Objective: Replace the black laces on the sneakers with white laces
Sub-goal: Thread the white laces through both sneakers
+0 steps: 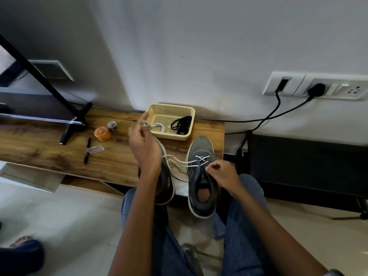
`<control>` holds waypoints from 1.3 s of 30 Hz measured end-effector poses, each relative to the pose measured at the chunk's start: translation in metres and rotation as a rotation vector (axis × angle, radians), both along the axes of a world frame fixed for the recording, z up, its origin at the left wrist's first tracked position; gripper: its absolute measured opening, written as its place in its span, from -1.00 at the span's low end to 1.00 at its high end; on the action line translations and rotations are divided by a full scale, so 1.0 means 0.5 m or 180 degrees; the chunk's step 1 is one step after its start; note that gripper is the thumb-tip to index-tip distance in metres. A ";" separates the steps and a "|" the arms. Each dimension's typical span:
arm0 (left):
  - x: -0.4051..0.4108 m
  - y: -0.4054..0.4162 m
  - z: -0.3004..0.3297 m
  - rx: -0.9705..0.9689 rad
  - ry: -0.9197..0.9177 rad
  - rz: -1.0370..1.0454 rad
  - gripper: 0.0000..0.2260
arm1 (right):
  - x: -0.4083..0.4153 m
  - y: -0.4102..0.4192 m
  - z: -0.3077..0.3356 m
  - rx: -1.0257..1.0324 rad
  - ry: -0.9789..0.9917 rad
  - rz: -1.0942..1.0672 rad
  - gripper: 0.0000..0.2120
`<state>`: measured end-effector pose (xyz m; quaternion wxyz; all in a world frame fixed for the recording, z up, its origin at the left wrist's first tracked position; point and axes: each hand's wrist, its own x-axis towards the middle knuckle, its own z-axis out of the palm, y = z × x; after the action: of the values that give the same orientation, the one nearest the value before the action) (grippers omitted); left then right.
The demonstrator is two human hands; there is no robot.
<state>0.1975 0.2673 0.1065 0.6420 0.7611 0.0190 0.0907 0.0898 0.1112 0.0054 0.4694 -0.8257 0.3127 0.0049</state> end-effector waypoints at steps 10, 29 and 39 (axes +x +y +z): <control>-0.082 -0.086 -0.144 0.1470 0.0717 -0.1828 -0.62 | 0.005 0.004 -0.024 -0.0431 0.0294 0.0202 -0.63; -0.103 -0.113 -0.187 0.2344 0.0790 -0.1725 -0.85 | -0.011 -0.019 -0.034 0.1366 -0.0072 -0.0712 -0.67; -0.083 -0.148 -0.170 0.2834 0.0910 -0.1705 -0.91 | -0.009 -0.022 -0.036 0.1763 -0.0071 -0.0880 -0.69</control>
<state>0.1562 0.1934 0.0217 0.2489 0.9426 -0.1288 -0.1814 0.0851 0.1003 -0.0125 0.6762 -0.6161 0.4037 0.0169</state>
